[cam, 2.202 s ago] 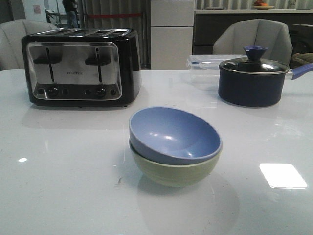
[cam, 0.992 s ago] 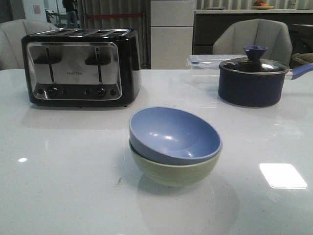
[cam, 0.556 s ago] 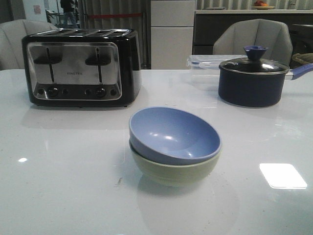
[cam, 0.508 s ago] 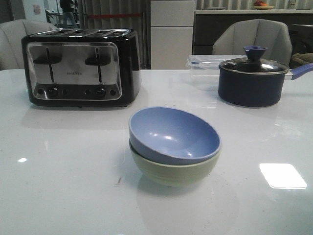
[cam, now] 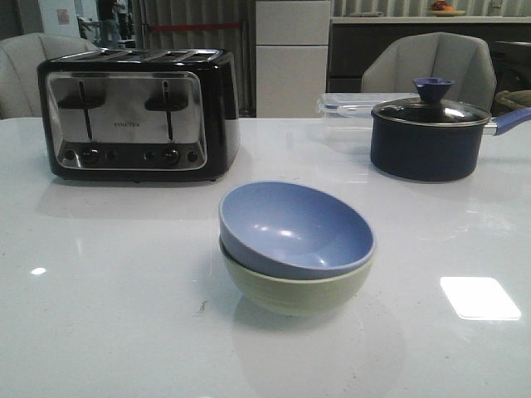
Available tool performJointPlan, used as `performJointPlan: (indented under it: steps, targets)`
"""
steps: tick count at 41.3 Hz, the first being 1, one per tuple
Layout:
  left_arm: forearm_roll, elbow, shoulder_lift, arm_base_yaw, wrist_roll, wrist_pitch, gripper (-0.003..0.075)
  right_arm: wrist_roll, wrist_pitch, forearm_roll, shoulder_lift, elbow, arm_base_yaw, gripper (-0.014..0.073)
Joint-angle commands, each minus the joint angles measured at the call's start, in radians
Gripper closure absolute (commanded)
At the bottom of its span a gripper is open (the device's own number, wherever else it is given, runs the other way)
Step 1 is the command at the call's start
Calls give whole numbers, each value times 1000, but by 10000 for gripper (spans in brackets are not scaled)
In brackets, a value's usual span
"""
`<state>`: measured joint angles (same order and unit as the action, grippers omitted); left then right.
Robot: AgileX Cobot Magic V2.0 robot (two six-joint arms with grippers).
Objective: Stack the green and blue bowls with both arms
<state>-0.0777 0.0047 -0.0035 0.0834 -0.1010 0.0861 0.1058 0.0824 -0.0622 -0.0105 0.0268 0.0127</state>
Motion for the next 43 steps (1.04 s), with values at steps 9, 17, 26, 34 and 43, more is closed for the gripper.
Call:
performJointPlan:
  steps: [9,17,26,34,43]
  targets:
    - [-10,4,-21,4,3,-93,627,-44,-161,-7,-19,-2,2,537]
    - [-10,4,-21,4,3,-93,627,-115,-201,17,-19,-2,2,537]
    - [-10,4,-21,4,3,-93,627,-115,-151,15,-19,-2,2,537]
    - [-10,4,-21,4,3,-93,627,-115,-130,15,-19,-2,2,537]
    - [-10,4,-21,4,3,-93,627,-115,-130,15,-19,-2,2,537]
